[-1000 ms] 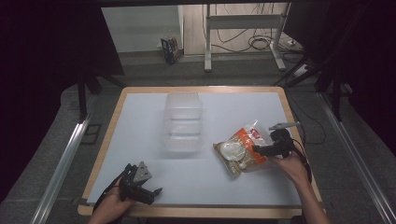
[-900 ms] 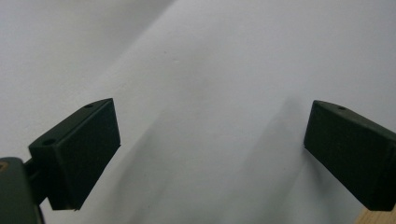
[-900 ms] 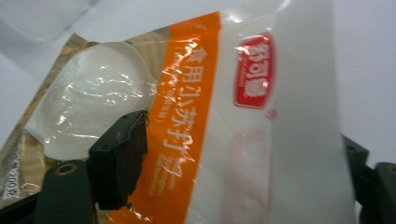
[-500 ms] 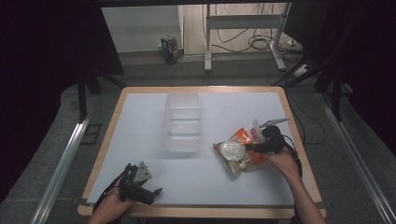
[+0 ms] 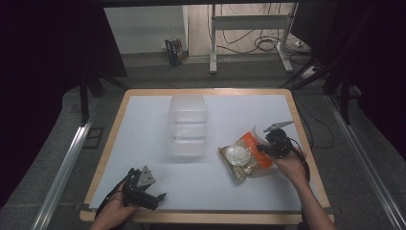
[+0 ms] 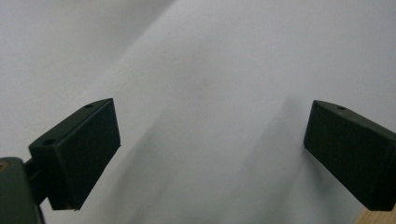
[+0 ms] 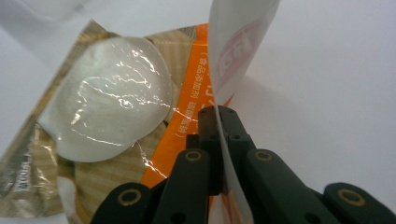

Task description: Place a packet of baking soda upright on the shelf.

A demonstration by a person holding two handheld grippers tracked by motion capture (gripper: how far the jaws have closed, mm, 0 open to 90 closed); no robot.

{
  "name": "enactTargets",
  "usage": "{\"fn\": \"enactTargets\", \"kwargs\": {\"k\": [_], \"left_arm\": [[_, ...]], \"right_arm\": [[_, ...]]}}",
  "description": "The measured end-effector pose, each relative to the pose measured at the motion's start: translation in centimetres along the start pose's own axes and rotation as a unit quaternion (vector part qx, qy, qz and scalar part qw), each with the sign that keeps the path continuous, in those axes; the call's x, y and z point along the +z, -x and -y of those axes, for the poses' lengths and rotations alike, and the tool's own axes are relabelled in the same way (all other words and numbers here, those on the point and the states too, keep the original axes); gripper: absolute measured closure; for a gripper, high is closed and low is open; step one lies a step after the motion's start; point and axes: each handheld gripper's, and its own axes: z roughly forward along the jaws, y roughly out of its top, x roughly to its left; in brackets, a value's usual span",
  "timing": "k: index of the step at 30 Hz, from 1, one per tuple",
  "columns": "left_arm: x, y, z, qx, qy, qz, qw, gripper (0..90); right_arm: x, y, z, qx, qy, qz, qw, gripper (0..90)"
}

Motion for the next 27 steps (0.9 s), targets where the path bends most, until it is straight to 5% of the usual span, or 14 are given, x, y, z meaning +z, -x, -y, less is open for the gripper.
{"fn": "enactTargets", "kwargs": {"k": [7, 14, 27], "left_arm": [[0.0, 0.0, 0.0, 0.001, 0.000, 0.000, 1.0000, 3.7], [0.1, 0.0, -0.1, 0.002, -0.001, 0.001, 1.0000, 3.6], [0.0, 0.0, -0.1, 0.002, 0.001, 0.000, 1.0000, 3.6]], "right_arm": [[-1.4, 0.0, -0.8, 0.018, 0.031, -0.034, 0.9988, 88.7], [-2.4, -0.7, -1.7, 0.012, 0.045, -0.052, 0.9976, 88.8], [-4.4, -6.0, -5.9, -0.064, 0.046, -0.055, 0.9954, 88.9]]}}
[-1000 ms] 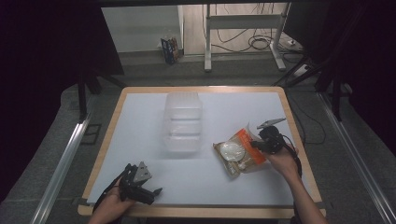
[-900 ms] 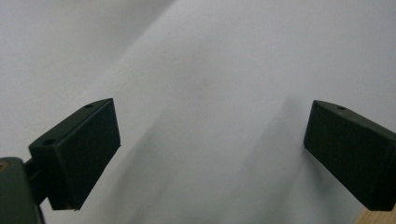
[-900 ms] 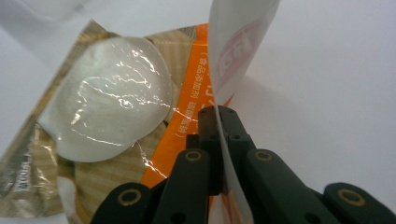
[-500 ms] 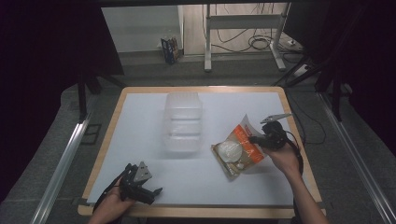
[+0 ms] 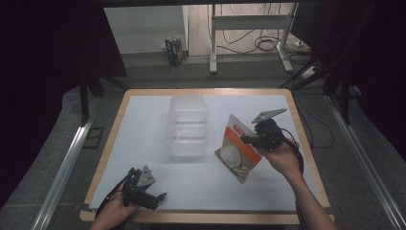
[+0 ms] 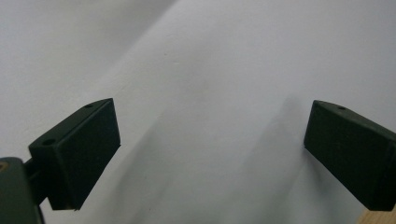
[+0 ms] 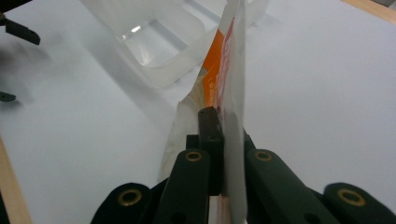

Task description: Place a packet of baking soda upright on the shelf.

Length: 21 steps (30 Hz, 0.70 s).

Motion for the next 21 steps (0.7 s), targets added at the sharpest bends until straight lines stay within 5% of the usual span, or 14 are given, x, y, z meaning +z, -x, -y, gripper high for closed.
{"fn": "enactTargets", "kwargs": {"k": [8, 21], "left_arm": [[0.0, -0.1, 0.0, -0.001, 0.000, 0.000, 1.0000, 3.5], [0.0, -0.1, 0.0, -0.004, 0.000, 0.001, 1.0000, 3.4]], "right_arm": [[-0.3, -1.2, -1.7, -0.030, -0.006, 0.002, 0.9995, 89.0], [-1.0, -0.9, -3.3, -0.037, 0.005, 0.017, 0.9992, 89.0]]}}
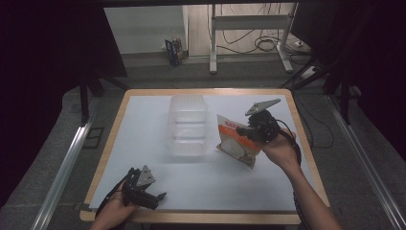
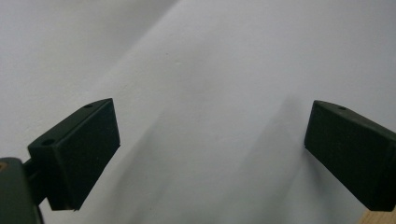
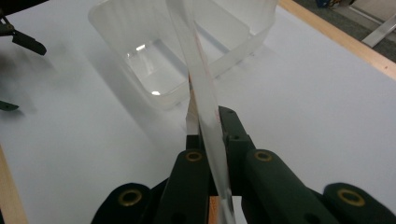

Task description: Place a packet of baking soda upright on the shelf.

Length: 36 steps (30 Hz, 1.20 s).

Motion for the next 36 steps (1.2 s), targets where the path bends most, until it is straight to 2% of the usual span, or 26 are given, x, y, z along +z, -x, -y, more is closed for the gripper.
{"fn": "enactTargets", "kwargs": {"k": [5, 10, 18, 25, 36], "left_arm": [[0.0, 0.0, 0.0, 0.000, 0.001, -0.001, 1.0000, 3.4], [0.0, 0.0, 0.0, -0.001, 0.001, 0.000, 1.0000, 3.4], [0.0, 0.0, 0.0, -0.001, 0.002, 0.000, 1.0000, 3.4], [0.0, 0.0, 0.0, -0.001, 0.003, 0.000, 1.0000, 3.4], [0.0, 0.0, 0.1, 0.000, 0.004, 0.000, 1.0000, 3.4]], "right_arm": [[-0.6, 0.2, -1.1, -0.001, 0.009, 0.008, 0.9999, 89.0], [-0.9, 0.6, -1.9, 0.004, 0.019, 0.008, 0.9998, 89.0], [-1.2, 0.8, -3.7, 0.000, 0.032, 0.008, 0.9995, 89.0], [-0.5, 0.2, -5.4, -0.009, 0.041, 0.001, 0.9991, 88.9], [1.7, -1.3, -8.0, -0.019, 0.041, -0.011, 0.9989, 89.0]]}}
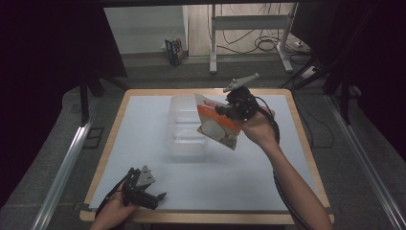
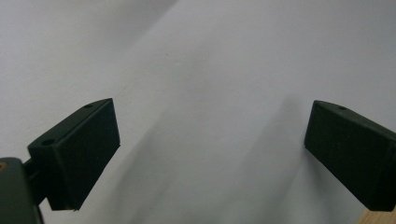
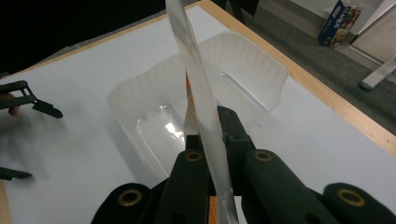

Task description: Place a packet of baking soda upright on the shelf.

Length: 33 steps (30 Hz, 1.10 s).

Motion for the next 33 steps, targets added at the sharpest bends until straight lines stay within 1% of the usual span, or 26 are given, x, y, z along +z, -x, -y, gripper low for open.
{"fn": "enactTargets", "kwargs": {"k": [1, 2, 4, 5, 7, 8, 10, 11, 12, 15, 16, 17, 18, 19, 20, 22, 24, 27, 29, 33], "left_arm": [[0.0, 0.0, 0.0, 0.000, 0.000, 0.000, 1.0000, 3.4], [0.0, 0.0, 0.0, 0.000, 0.000, 0.000, 1.0000, 3.4], [0.0, 0.0, 0.0, 0.000, 0.001, 0.000, 1.0000, 3.4], [0.0, 0.0, 0.0, 0.000, 0.000, 0.000, 1.0000, 3.4], [0.0, 0.0, 0.0, 0.000, 0.001, 0.000, 1.0000, 3.4], [0.0, 0.0, 0.0, 0.001, 0.001, 0.000, 1.0000, 3.4], [0.0, 0.0, 0.0, 0.000, 0.001, 0.001, 1.0000, 3.4], [-0.1, 0.0, 0.0, 0.000, 0.002, 0.001, 1.0000, 3.4], [-0.1, 0.0, 0.0, 0.000, 0.002, 0.001, 1.0000, 3.4], [-0.1, 0.0, 0.0, 0.001, 0.001, 0.000, 1.0000, 3.4], [-0.1, 0.0, 0.0, 0.001, 0.001, 0.000, 1.0000, 3.4], [-0.1, 0.0, 0.1, 0.000, 0.003, 0.000, 1.0000, 3.4], [-0.1, 0.0, 0.1, 0.000, 0.003, 0.000, 1.0000, 3.4], [-0.1, 0.0, 0.1, 0.000, 0.003, 0.001, 1.0000, 3.4], [-0.1, 0.0, 0.1, 0.000, 0.003, 0.001, 1.0000, 3.4], [-0.1, 0.0, 0.1, 0.001, 0.004, 0.001, 1.0000, 3.4], [-0.1, 0.0, 0.1, 0.001, 0.004, 0.000, 1.0000, 3.4], [-0.1, 0.0, 0.1, 0.001, 0.004, 0.000, 1.0000, 3.4], [-0.1, 0.0, 0.1, 0.001, 0.004, 0.000, 1.0000, 3.4], [-0.1, 0.0, 0.1, 0.002, 0.004, 0.000, 1.0000, 3.4]], "right_arm": [[0.5, -0.3, -0.4, -0.003, 0.001, -0.002, 1.0000, 89.0], [0.5, -0.3, -0.4, -0.003, 0.001, -0.002, 1.0000, 89.0], [1.1, -0.5, -0.8, -0.006, 0.003, -0.004, 1.0000, 88.9], [1.6, -0.8, -1.2, -0.006, 0.004, -0.008, 0.9999, 89.0], [1.8, -0.8, -1.3, -0.008, 0.005, -0.010, 0.9999, 88.9], [2.5, -1.1, -1.7, -0.009, 0.004, -0.013, 0.9999, 88.9], [2.7, -1.3, -1.9, -0.009, 0.003, -0.014, 0.9999, 89.0], [3.2, -1.5, -2.2, -0.012, 0.002, -0.017, 0.9998, 88.9], [3.2, -1.5, -2.2, -0.012, 0.002, -0.017, 0.9998, 88.9], [4.0, -2.1, -2.9, -0.013, -0.001, -0.019, 0.9997, 88.9], [4.3, -2.2, -3.0, -0.020, 0.000, -0.021, 0.9996, 88.9], [4.8, -2.5, -3.3, -0.021, 0.000, -0.022, 0.9995, 88.9], [4.8, -2.5, -3.3, -0.021, 0.000, -0.022, 0.9995, 88.9], [5.3, -2.8, -3.7, -0.024, 0.000, -0.026, 0.9994, 89.0], [5.3, -2.8, -3.7, -0.024, 0.000, -0.026, 0.9994, 89.0], [5.9, -3.1, -4.0, -0.023, -0.001, -0.029, 0.9993, 88.9], [6.2, -3.2, -4.2, -0.027, 0.000, -0.030, 0.9992, 88.9], [6.9, -3.6, -4.5, -0.027, -0.001, -0.038, 0.9989, 88.9], [7.0, -3.7, -4.6, -0.025, -0.001, -0.039, 0.9989, 88.9], [8.2, -4.0, -4.5, -0.024, -0.005, -0.042, 0.9988, 88.9]]}}
